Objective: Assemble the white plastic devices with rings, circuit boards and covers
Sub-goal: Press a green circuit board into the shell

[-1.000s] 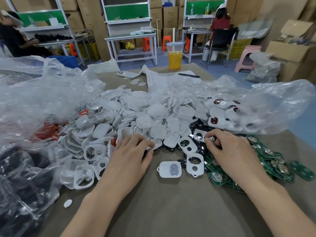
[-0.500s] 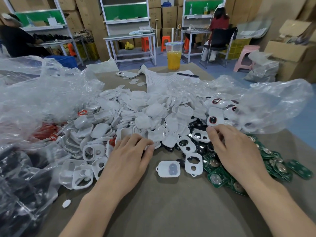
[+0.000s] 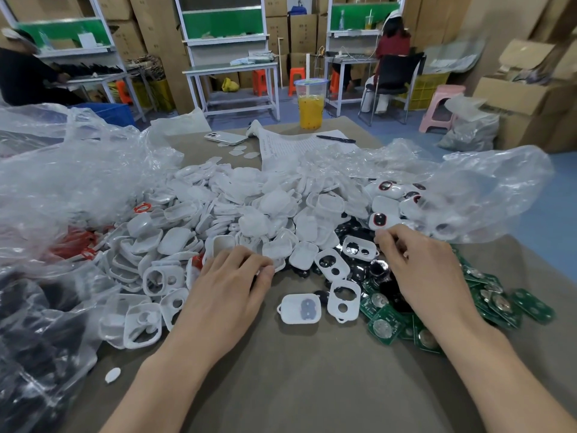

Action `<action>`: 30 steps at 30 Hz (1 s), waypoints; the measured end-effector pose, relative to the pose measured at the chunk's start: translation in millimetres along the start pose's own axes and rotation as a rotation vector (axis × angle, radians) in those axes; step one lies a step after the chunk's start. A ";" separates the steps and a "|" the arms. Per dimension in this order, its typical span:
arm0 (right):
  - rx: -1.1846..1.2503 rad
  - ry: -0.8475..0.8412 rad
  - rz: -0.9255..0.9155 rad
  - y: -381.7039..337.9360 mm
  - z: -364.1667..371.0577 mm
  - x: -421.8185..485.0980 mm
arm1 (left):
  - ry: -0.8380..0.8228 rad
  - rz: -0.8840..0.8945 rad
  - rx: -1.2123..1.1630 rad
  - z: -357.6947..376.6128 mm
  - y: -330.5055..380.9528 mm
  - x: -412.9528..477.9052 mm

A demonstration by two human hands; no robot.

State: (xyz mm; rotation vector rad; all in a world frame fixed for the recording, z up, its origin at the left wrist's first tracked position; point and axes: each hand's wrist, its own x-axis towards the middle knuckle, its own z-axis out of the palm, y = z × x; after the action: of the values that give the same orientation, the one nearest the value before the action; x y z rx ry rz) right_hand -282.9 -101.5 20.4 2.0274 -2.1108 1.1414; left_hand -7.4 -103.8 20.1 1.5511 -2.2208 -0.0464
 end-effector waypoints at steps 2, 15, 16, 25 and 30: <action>0.023 -0.022 0.025 0.8 -1.1 0.4 | 0.007 0.000 0.001 0.6 -0.5 0.1; 0.416 -0.081 0.162 -5.2 -9.5 1.6 | 0.037 0.003 0.006 0.8 -0.8 -1.1; 0.322 -0.054 0.144 -5.2 -9.4 0.8 | 0.035 0.003 0.004 0.4 -0.5 -1.0; -0.298 -0.132 0.162 -2.2 -9.5 -3.1 | 0.028 -0.003 -0.007 0.1 0.1 -1.1; -0.376 -0.110 0.110 1.4 -8.5 -1.1 | 0.014 -0.001 -0.012 1.1 0.0 -0.3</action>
State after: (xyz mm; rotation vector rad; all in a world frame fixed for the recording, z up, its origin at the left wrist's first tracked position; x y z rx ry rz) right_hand -287.9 -96.6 25.5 1.8575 -2.2989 0.5898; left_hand -7.7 -103.7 19.0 1.5420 -2.2045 -0.0485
